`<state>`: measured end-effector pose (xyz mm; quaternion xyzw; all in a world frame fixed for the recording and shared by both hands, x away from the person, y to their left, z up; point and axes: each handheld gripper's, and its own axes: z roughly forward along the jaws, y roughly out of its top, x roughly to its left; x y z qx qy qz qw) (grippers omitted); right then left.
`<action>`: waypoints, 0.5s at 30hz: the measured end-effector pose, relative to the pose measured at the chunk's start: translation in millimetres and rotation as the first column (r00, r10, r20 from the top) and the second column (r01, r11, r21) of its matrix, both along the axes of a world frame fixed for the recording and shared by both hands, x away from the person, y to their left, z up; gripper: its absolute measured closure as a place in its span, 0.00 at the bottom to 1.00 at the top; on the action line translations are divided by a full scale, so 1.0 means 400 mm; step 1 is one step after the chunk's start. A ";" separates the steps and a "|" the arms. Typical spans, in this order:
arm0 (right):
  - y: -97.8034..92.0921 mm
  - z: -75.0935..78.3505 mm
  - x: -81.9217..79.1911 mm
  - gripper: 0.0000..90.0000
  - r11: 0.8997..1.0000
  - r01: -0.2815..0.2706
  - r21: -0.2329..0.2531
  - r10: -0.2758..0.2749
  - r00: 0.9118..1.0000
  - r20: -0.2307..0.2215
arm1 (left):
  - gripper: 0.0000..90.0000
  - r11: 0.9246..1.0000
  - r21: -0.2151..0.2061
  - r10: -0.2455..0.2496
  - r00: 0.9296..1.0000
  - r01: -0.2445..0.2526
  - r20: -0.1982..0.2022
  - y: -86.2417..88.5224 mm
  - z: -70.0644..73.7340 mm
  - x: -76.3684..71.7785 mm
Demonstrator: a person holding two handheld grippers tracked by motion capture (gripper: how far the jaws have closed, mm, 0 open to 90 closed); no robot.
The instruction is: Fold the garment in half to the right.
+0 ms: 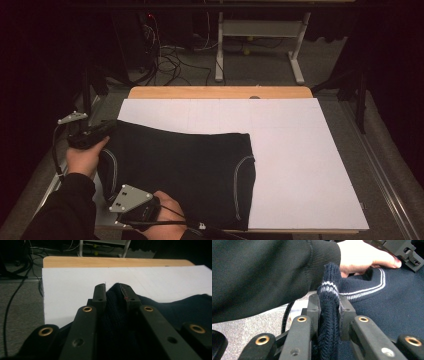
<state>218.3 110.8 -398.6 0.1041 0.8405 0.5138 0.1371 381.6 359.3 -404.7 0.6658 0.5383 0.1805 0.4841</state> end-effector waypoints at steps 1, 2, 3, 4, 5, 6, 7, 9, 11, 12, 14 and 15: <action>0.001 0.000 0.001 0.85 1.000 0.001 0.000 -0.001 1.000 0.001 | 0.81 1.000 -0.002 -0.001 1.000 0.001 -0.004 -0.002 -0.002 0.000; 0.000 -0.001 0.002 0.85 1.000 0.003 -0.002 -0.003 1.000 -0.001 | 0.81 1.000 0.001 -0.003 1.000 0.003 -0.006 -0.004 -0.004 0.001; -0.001 -0.001 0.003 0.85 1.000 0.004 -0.005 -0.004 1.000 0.000 | 0.81 1.000 0.000 -0.006 1.000 0.006 -0.008 -0.008 -0.005 0.003; -0.003 -0.001 0.004 0.85 1.000 0.008 -0.009 -0.008 1.000 0.002 | 0.81 1.000 -0.002 -0.009 1.000 0.009 -0.010 -0.013 -0.005 0.005; -0.008 0.000 0.005 0.85 1.000 0.014 -0.009 -0.014 1.000 0.001 | 0.81 1.000 -0.004 -0.009 1.000 0.009 -0.012 -0.016 -0.005 0.006; -0.011 0.001 0.005 0.85 1.000 0.018 -0.009 -0.018 1.000 0.002 | 0.81 1.000 -0.013 -0.014 1.000 0.014 -0.015 -0.019 -0.005 0.007; -0.016 0.002 0.006 0.85 1.000 0.021 -0.007 -0.021 1.000 0.005 | 0.81 1.000 -0.023 -0.018 1.000 0.018 -0.015 -0.023 -0.004 0.009; -0.025 0.004 0.006 0.85 1.000 0.029 -0.007 -0.029 1.000 0.008 | 0.81 0.999 -0.025 -0.025 1.000 0.025 -0.015 -0.034 0.000 0.012; -0.036 0.007 0.006 0.85 0.999 0.034 -0.004 -0.034 0.999 0.012 | 0.81 0.999 -0.018 -0.031 0.999 0.030 -0.016 -0.046 0.006 0.014; -0.041 0.008 0.006 0.85 0.999 0.038 -0.001 -0.038 0.999 0.014 | 0.81 0.999 -0.017 -0.034 0.999 0.034 -0.015 -0.052 0.010 0.015; -0.053 0.011 0.006 0.85 0.999 0.044 0.003 -0.044 0.999 0.015 | 0.81 0.999 -0.018 -0.039 0.999 0.038 -0.009 -0.062 0.017 0.018; -0.059 0.012 0.006 0.85 0.999 0.049 0.006 -0.049 0.999 0.017 | 0.81 0.999 -0.021 -0.042 0.999 0.042 -0.005 -0.065 0.020 0.018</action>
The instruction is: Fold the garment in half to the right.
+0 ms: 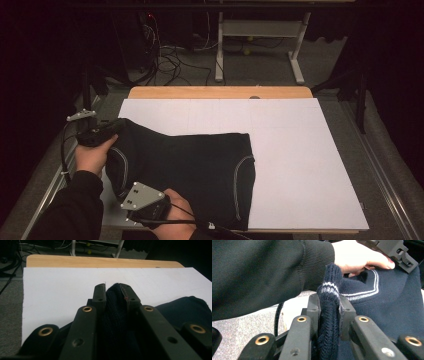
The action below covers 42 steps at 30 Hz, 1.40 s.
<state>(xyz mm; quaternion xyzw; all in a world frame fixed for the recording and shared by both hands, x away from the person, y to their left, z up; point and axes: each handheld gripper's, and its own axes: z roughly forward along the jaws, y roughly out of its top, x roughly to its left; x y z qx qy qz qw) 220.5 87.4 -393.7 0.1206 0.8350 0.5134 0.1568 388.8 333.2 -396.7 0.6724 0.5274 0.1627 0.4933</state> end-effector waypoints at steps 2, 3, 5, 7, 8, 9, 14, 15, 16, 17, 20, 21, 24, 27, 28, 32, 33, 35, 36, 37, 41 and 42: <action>-0.013 0.003 -0.001 0.85 1.000 0.009 0.008 -0.009 1.000 0.005 | 0.81 1.000 0.007 -0.005 1.000 0.005 0.003 -0.008 0.006 0.001; -0.019 0.004 -0.002 0.85 1.000 0.011 0.010 -0.011 1.000 0.007 | 0.81 1.000 0.012 -0.006 1.000 0.006 0.003 -0.012 0.008 0.002; -0.033 0.005 -0.002 0.85 1.000 0.020 0.018 -0.020 1.000 0.013 | 0.81 1.000 0.014 -0.005 1.000 0.005 0.000 -0.018 0.012 0.003; -0.048 0.005 -0.002 0.85 0.999 0.031 0.028 -0.031 0.999 0.012 | 0.81 1.000 0.017 -0.005 1.000 0.005 -0.002 -0.028 0.017 0.004; -0.055 0.006 -0.002 0.85 0.999 0.035 0.031 -0.036 0.999 0.015 | 0.81 1.000 0.019 -0.008 1.000 0.009 -0.003 -0.033 0.019 0.005; -0.064 0.006 -0.002 0.85 0.999 0.041 0.034 -0.042 0.999 0.016 | 0.81 1.000 0.025 -0.012 1.000 0.012 -0.003 -0.039 0.021 0.007; -0.112 0.009 -0.005 0.85 0.995 0.082 0.055 -0.083 0.996 0.021 | 0.81 0.999 0.032 -0.019 1.000 0.019 -0.006 -0.065 0.030 0.013; -0.122 0.008 -0.007 0.85 0.994 0.088 0.057 -0.090 0.996 0.022 | 0.81 0.999 0.036 -0.024 1.000 0.024 -0.006 -0.073 0.033 0.014; -0.132 0.008 -0.008 0.85 0.994 0.094 0.059 -0.095 0.995 0.024 | 0.81 0.999 0.041 -0.029 1.000 0.029 -0.003 -0.081 0.036 0.016; -0.143 0.007 -0.009 0.85 0.993 0.099 0.061 -0.101 0.995 0.022 | 0.81 0.998 0.044 -0.035 0.999 0.035 -0.001 -0.090 0.040 0.017; -0.174 0.002 -0.012 0.85 0.990 0.120 0.074 -0.121 0.992 0.019 | 0.81 0.997 0.051 -0.050 0.999 0.050 0.008 -0.123 0.049 0.023; -0.186 0.000 -0.012 0.85 0.989 0.126 0.077 -0.128 0.992 0.018 | 0.81 0.997 0.056 -0.057 0.998 0.057 0.008 -0.135 0.052 0.025; -0.220 -0.006 -0.014 0.85 0.985 0.149 0.090 -0.151 0.989 0.010 | 0.81 0.994 0.070 -0.079 0.997 0.078 0.011 -0.172 0.057 0.033; -0.253 -0.014 -0.015 0.85 0.981 0.172 0.094 -0.173 0.985 0.005 | 0.81 0.992 0.076 -0.099 0.995 0.097 0.011 -0.208 0.058 0.041; -0.263 -0.017 -0.016 0.85 0.979 0.180 0.095 -0.182 0.983 0.003 | 0.81 0.991 0.080 -0.104 0.995 0.103 0.008 -0.221 0.057 0.044; -0.300 -0.030 -0.018 0.85 0.975 0.202 0.090 -0.203 0.979 -0.004 | 0.81 0.989 0.085 -0.122 0.992 0.122 -0.004 -0.269 0.051 0.056; -0.308 -0.034 -0.019 0.85 0.974 0.208 0.088 -0.208 0.978 -0.007 | 0.81 0.988 0.085 -0.126 0.992 0.126 -0.008 -0.281 0.050 0.059; -0.324 -0.041 -0.021 0.85 0.973 0.215 0.080 -0.215 0.977 -0.011 | 0.81 0.987 0.090 -0.134 0.991 0.135 -0.017 -0.304 0.048 0.066; -0.332 -0.045 -0.023 0.84 0.972 0.219 0.079 -0.219 0.976 -0.011 | 0.81 0.987 0.086 -0.136 0.991 0.136 -0.017 -0.316 0.047 0.069; -0.340 -0.049 -0.024 0.84 0.971 0.224 0.077 -0.224 0.975 -0.014 | 0.81 0.986 0.090 -0.141 0.990 0.142 -0.019 -0.328 0.046 0.072; -0.371 -0.064 -0.026 0.84 0.967 0.245 0.076 -0.244 0.970 -0.021 | 0.81 0.984 0.102 -0.145 0.989 0.147 -0.035 -0.373 0.040 0.083; -0.379 -0.068 -0.026 0.84 0.965 0.251 0.074 -0.249 0.968 -0.026 | 0.81 0.984 0.103 -0.143 0.989 0.147 -0.041 -0.384 0.038 0.085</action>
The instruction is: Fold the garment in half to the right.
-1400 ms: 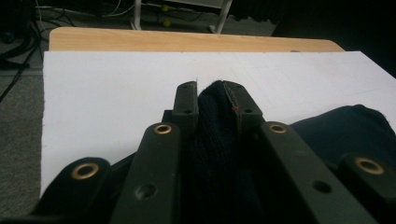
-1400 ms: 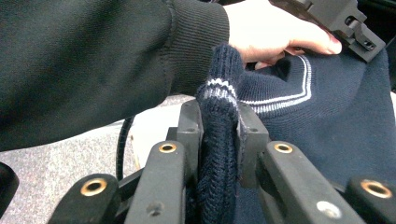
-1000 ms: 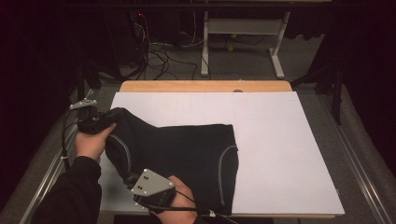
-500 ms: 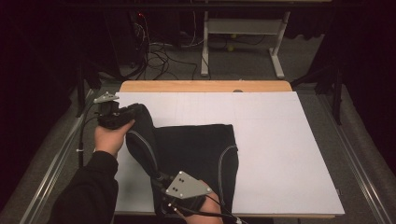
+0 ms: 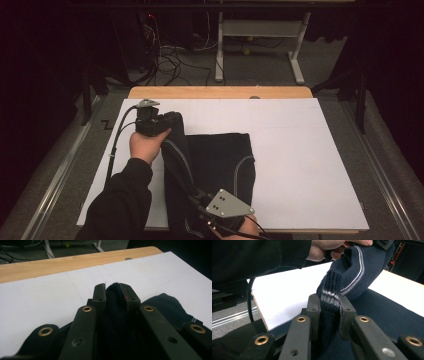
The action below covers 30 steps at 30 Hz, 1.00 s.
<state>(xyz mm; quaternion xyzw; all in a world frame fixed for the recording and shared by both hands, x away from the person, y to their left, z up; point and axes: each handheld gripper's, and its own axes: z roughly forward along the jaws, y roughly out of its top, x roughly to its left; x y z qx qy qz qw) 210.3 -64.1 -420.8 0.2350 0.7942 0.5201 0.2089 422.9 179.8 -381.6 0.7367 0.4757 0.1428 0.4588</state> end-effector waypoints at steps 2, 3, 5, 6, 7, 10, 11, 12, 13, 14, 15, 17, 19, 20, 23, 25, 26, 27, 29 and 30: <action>-0.014 -0.009 0.000 0.84 1.000 0.012 0.004 -0.011 1.000 -0.007 | 0.81 1.000 0.000 0.007 1.000 -0.007 -0.008 -0.019 -0.005 0.004; -0.021 -0.013 0.000 0.84 1.000 0.017 0.003 -0.017 1.000 -0.011 | 0.81 1.000 0.000 0.008 1.000 -0.008 -0.010 -0.029 -0.007 0.006; -0.034 -0.020 -0.002 0.84 1.000 0.028 0.002 -0.028 0.999 -0.018 | 0.81 1.000 0.002 0.005 1.000 -0.005 -0.013 -0.048 -0.010 0.009; -0.042 -0.022 -0.002 0.84 1.000 0.030 -0.001 -0.030 0.999 -0.019 | 0.81 1.000 0.005 0.002 1.000 -0.002 -0.013 -0.057 -0.011 0.011; -0.049 -0.024 -0.002 0.84 0.999 0.032 -0.005 -0.032 0.999 -0.018 | 0.81 1.000 0.005 0.000 1.000 0.000 -0.015 -0.067 -0.012 0.012; -0.071 -0.031 -0.004 0.84 0.999 0.045 -0.018 -0.045 0.999 -0.027 | 0.81 1.000 0.016 -0.008 1.000 0.008 -0.020 -0.094 -0.015 0.016; -0.077 -0.034 -0.004 0.84 0.999 0.046 -0.019 -0.047 0.998 -0.029 | 0.81 1.000 0.016 -0.009 1.000 0.009 -0.020 -0.101 -0.016 0.018; -0.084 -0.035 -0.004 0.84 0.998 0.051 -0.022 -0.051 0.998 -0.029 | 0.81 1.000 0.021 -0.010 1.000 0.011 -0.023 -0.108 -0.017 0.019; -0.090 -0.036 -0.005 0.84 0.998 0.054 -0.023 -0.055 0.998 -0.031 | 0.81 1.000 0.021 -0.011 1.000 0.011 -0.026 -0.115 -0.018 0.021; -0.095 -0.037 -0.005 0.84 0.998 0.058 -0.022 -0.058 0.998 -0.032 | 0.81 1.000 0.021 -0.011 1.000 0.011 -0.026 -0.121 -0.019 0.023; -0.101 -0.037 -0.006 0.84 0.998 0.061 -0.026 -0.062 0.998 -0.031 | 0.81 1.000 0.023 -0.010 1.000 0.011 -0.028 -0.128 -0.020 0.024; -0.111 -0.039 -0.007 0.84 0.997 0.068 -0.022 -0.069 0.997 -0.034 | 0.81 1.000 0.023 -0.013 0.999 0.013 -0.030 -0.142 -0.022 0.027; -0.122 -0.042 -0.009 0.84 0.997 0.074 -0.024 -0.074 0.997 -0.035 | 0.81 0.999 0.033 -0.018 0.999 0.019 -0.031 -0.158 -0.023 0.028; -0.128 -0.042 -0.010 0.84 0.997 0.076 -0.022 -0.077 0.996 -0.037 | 0.81 0.999 0.046 -0.017 1.000 0.019 -0.026 -0.168 -0.024 0.028; -0.145 -0.039 -0.015 0.84 0.996 0.083 -0.019 -0.084 0.996 -0.041 | 0.81 0.998 0.061 -0.032 0.999 0.033 -0.021 -0.197 -0.026 0.029; -0.156 -0.040 -0.018 0.84 0.996 0.090 -0.020 -0.090 0.995 -0.038 | 0.81 0.997 0.064 -0.036 0.999 0.037 -0.020 -0.211 -0.027 0.030; -0.163 -0.041 -0.019 0.84 0.995 0.093 -0.021 -0.094 0.995 -0.040 | 0.81 0.997 0.066 -0.039 0.999 0.040 -0.023 -0.219 -0.029 0.031; -0.170 -0.043 -0.020 0.84 0.995 0.096 -0.022 -0.097 0.994 -0.043 | 0.81 0.997 0.070 -0.041 0.999 0.043 -0.025 -0.226 -0.030 0.032; -0.183 -0.047 -0.022 0.84 0.994 0.107 -0.025 -0.108 0.993 -0.048 | 0.81 0.996 0.072 -0.046 0.999 0.048 -0.028 -0.240 -0.033 0.034; -0.189 -0.048 -0.022 0.84 0.994 0.111 -0.026 -0.112 0.992 -0.053 | 0.81 0.996 0.076 -0.046 0.998 0.049 -0.031 -0.246 -0.035 0.035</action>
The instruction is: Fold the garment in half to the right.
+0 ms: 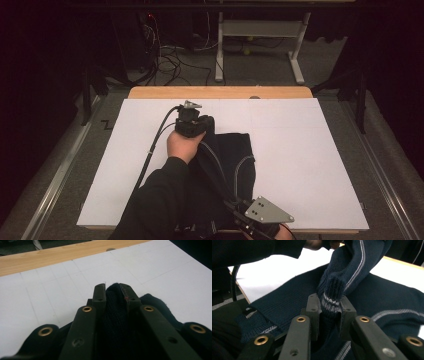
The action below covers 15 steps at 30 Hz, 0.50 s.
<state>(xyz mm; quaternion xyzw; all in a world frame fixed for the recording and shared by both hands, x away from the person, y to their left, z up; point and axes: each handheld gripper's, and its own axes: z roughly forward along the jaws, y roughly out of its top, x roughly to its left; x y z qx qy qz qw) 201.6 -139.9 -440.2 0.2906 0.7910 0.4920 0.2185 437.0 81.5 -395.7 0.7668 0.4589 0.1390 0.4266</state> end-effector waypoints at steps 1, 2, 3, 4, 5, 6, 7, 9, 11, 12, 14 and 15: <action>-0.006 -0.002 -0.001 0.84 1.000 0.004 -0.001 -0.004 1.000 -0.005 | 0.81 1.000 0.001 0.001 1.000 -0.001 -0.004 -0.006 -0.002 0.001; -0.010 -0.003 -0.002 0.84 1.000 0.006 -0.002 -0.006 1.000 -0.006 | 0.81 1.000 0.003 0.002 1.000 -0.002 -0.008 -0.011 -0.005 0.003; -0.015 -0.005 -0.003 0.84 1.000 0.010 -0.004 -0.010 1.000 -0.008 | 0.81 1.000 0.007 0.002 1.000 -0.002 -0.014 -0.016 -0.008 0.005; -0.019 -0.008 -0.003 0.84 1.000 0.013 -0.009 -0.013 1.000 -0.012 | 0.81 1.000 0.014 0.004 1.000 -0.003 -0.019 -0.022 -0.011 0.008; -0.022 -0.012 -0.004 0.83 1.000 0.016 -0.018 -0.016 1.000 -0.015 | 0.81 1.000 0.023 0.007 1.000 -0.006 -0.024 -0.028 -0.015 0.011; -0.025 -0.018 -0.004 0.83 0.999 0.019 -0.026 -0.020 1.000 -0.019 | 0.81 0.999 0.033 0.006 1.000 -0.005 -0.030 -0.034 -0.019 0.013; -0.029 -0.024 -0.004 0.83 0.999 0.022 -0.034 -0.023 0.999 -0.026 | 0.81 0.999 0.039 0.006 0.999 -0.005 -0.036 -0.040 -0.024 0.015; -0.035 -0.036 -0.002 0.83 0.999 0.028 -0.042 -0.029 0.999 -0.045 | 0.81 0.999 0.042 0.007 0.999 -0.006 -0.044 -0.051 -0.033 0.018; -0.039 -0.040 -0.003 0.83 0.998 0.032 -0.052 -0.035 0.998 -0.050 | 0.81 0.999 0.035 0.002 0.999 0.000 -0.048 -0.061 -0.040 0.020; -0.040 -0.041 -0.004 0.83 0.998 0.032 -0.057 -0.035 0.998 -0.047 | 0.81 0.999 0.032 0.000 0.999 0.002 -0.049 -0.064 -0.042 0.020; -0.041 -0.043 -0.007 0.83 0.998 0.035 -0.061 -0.037 0.998 -0.047 | 0.81 1.000 0.026 -0.008 0.999 0.010 -0.049 -0.073 -0.045 0.020; -0.043 -0.043 -0.008 0.83 0.997 0.034 -0.064 -0.037 0.998 -0.048 | 0.81 1.000 0.026 -0.013 0.999 0.014 -0.049 -0.076 -0.046 0.020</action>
